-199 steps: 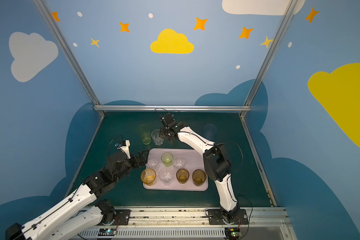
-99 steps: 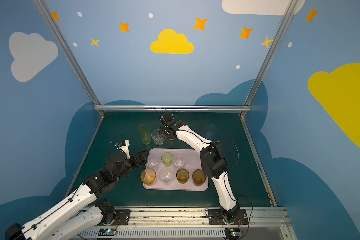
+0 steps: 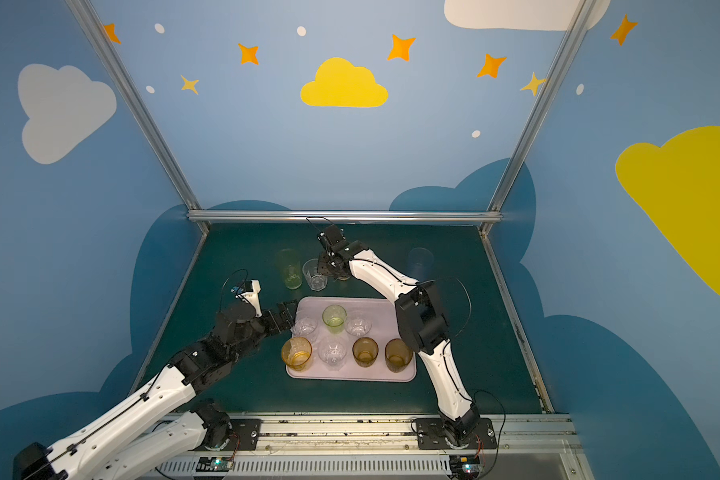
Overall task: Place the glasses into the tray
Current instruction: Pick up the glass from the top-center of the table.
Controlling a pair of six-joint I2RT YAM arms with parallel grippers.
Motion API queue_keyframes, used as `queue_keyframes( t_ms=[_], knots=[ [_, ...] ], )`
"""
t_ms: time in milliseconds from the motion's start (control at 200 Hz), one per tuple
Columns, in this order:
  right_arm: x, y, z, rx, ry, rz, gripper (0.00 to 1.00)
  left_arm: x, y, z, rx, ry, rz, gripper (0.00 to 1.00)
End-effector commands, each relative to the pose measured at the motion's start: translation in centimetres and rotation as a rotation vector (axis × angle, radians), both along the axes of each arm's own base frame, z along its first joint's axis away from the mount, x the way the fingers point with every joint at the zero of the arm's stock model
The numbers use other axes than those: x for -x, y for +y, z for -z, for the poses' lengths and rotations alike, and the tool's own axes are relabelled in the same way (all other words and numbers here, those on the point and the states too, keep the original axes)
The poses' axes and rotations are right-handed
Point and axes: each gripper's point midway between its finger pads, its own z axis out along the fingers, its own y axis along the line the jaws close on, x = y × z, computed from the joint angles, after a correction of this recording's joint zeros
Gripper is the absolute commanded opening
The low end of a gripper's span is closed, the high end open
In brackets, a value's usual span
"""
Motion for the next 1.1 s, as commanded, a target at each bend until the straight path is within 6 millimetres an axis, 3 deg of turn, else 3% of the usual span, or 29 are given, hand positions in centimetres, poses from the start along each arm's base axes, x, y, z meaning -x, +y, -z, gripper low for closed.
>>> queue_keyframes(
  t_ms=[0, 476, 1097],
  knots=[
    [-0.4, 0.1, 0.6, 0.011, 0.011, -0.004, 0.34, -0.1, 0.1, -0.4, 0.004, -0.004, -0.006, 1.00],
    [-0.6, -0.7, 2.1, 0.080, 0.014, 0.003, 0.31, 0.1, 0.6, 0.0, -0.005, 0.004, -0.021, 1.00],
    [-0.7, -0.6, 2.4, 0.101, 0.010, -0.006, 0.22, 0.6, 1.3, 0.1, 0.001, 0.005, -0.037, 1.00]
  ],
)
